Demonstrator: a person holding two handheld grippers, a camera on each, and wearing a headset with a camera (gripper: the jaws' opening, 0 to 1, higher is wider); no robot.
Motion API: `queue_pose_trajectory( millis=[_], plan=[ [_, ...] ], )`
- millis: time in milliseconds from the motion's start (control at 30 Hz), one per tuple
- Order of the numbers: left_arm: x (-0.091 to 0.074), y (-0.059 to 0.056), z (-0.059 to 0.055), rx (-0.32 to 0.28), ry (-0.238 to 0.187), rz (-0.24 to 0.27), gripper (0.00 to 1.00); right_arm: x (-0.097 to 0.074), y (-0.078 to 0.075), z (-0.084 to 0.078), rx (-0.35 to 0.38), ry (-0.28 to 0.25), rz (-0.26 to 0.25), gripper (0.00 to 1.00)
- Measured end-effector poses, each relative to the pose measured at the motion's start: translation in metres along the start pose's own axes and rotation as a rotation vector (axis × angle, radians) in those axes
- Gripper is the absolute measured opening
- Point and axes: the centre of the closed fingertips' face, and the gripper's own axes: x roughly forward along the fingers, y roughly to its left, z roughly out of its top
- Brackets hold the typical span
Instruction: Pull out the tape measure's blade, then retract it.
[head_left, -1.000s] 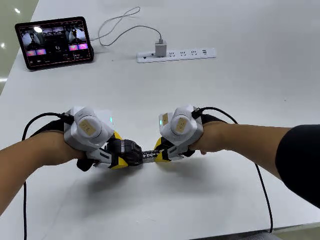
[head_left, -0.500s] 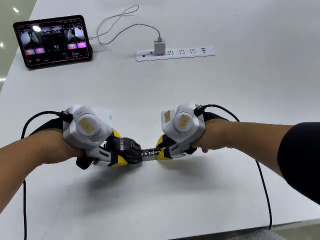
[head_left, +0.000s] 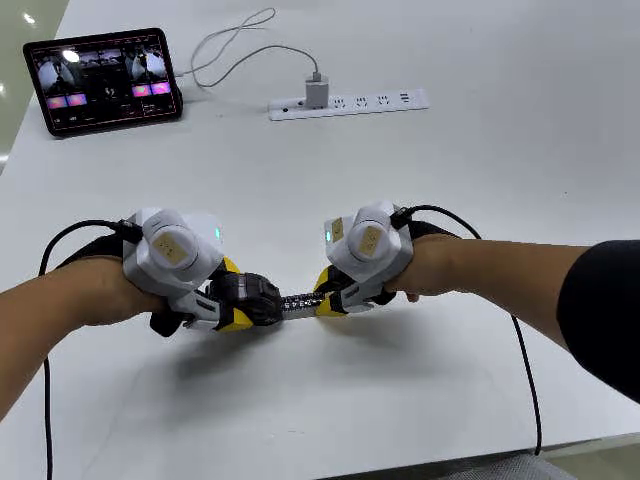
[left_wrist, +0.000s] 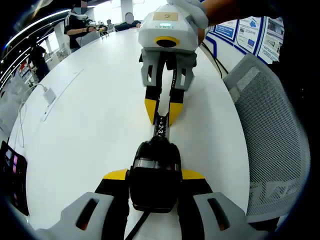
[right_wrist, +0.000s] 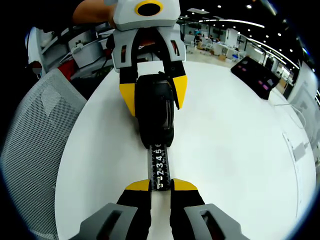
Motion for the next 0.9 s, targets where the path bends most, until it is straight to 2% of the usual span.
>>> queue_pose_trajectory(
  millis=[900],
  plan=[
    [0.000,0.000,0.000,-0.004,-0.001,0.003,0.32,-0.009,-0.001,-0.013,0.010,0.009,-0.009,0.09]
  ],
)
